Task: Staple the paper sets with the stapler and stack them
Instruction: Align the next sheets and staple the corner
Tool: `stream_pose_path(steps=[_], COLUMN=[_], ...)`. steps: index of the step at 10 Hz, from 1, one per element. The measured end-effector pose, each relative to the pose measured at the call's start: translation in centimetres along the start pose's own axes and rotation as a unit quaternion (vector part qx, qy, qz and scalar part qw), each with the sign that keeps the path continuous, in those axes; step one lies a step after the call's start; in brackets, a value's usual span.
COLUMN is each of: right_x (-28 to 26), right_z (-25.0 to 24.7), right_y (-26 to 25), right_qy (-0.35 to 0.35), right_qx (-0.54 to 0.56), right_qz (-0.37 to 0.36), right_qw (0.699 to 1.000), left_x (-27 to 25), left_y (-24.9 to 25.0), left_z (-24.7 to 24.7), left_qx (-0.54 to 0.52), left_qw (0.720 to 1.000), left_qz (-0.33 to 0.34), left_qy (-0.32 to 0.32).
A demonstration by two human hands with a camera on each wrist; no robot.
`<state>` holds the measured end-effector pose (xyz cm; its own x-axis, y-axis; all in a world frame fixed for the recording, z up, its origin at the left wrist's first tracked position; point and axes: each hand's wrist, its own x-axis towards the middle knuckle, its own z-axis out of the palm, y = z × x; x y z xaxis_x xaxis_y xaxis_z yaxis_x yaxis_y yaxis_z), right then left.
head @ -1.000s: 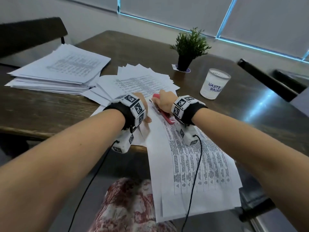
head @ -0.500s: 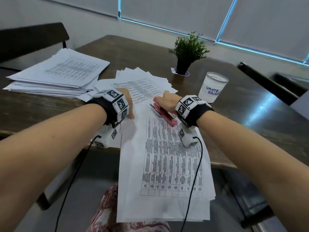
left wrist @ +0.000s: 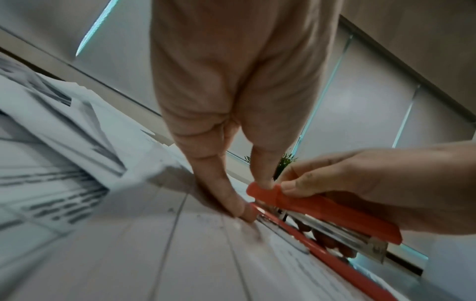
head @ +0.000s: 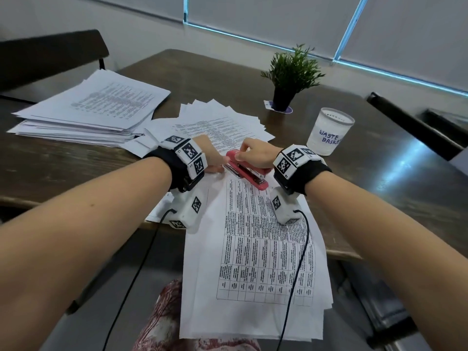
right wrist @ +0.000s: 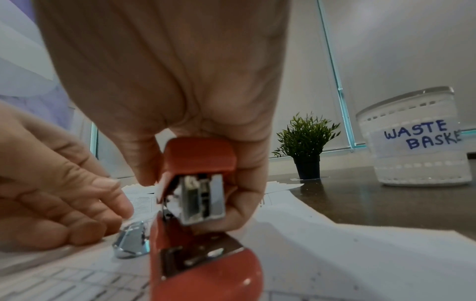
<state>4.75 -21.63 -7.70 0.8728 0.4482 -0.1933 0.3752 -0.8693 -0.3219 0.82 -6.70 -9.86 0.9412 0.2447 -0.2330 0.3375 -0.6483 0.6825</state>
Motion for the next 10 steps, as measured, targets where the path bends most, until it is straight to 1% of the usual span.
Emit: stream_pose_path(steps=[1,2,3,4,5,6,7,8,9,10], right_x=[0.1,-0.2,-0.4,-0.5,-0.5,-0.5,-0.5,-0.1,1.2,2.5], right_z=[0.2,0.2,0.4,0.4,0.1,-0.5,-1.4,-2.1,-2.2,-1.4], right_y=[0.3,0.6,0.8,1.1,1.4,1.7,2.4,2.9,1.5,-1.1], right_qy=[0.013,0.019,0.017,0.016,0.004,0.005,0.023,0.044,0.09,0.08], right_qx=[0.036,0.088,0.093,0.089,0.07,0.02,-0.089,-0.19,-0.199,-0.15], right_qz=[-0.009,-0.021,-0.039,-0.056,-0.052,-0.04,-0.019,0.014,-0.015,-0.083], right_qw=[0.999,0.996,0.995,0.994,0.996,0.999,0.996,0.981,0.976,0.982], left_x=[-0.2,-0.7,-0.5,0.2,-0.4,-0.8,-0.5,-0.7,-0.3,-0.3], left_y=[0.1,0.3,0.3,-0.3,-0.4,-0.1,0.2,0.5,0.1,-0.2], left_z=[0.5,0.6,0.6,0.7,0.3,0.3,0.3,0.0,0.2,0.2], left_qx=[-0.017,0.044,0.05,-0.008,-0.097,-0.113,-0.101,-0.084,-0.105,-0.087], left_qw=[1.0,0.999,0.998,1.0,0.994,0.993,0.993,0.993,0.991,0.994], left_qz=[-0.001,0.003,-0.004,-0.003,-0.014,-0.02,-0.036,-0.059,-0.048,-0.035], left_qy=[0.003,0.027,0.023,-0.01,-0.039,-0.041,-0.048,-0.061,-0.067,-0.061])
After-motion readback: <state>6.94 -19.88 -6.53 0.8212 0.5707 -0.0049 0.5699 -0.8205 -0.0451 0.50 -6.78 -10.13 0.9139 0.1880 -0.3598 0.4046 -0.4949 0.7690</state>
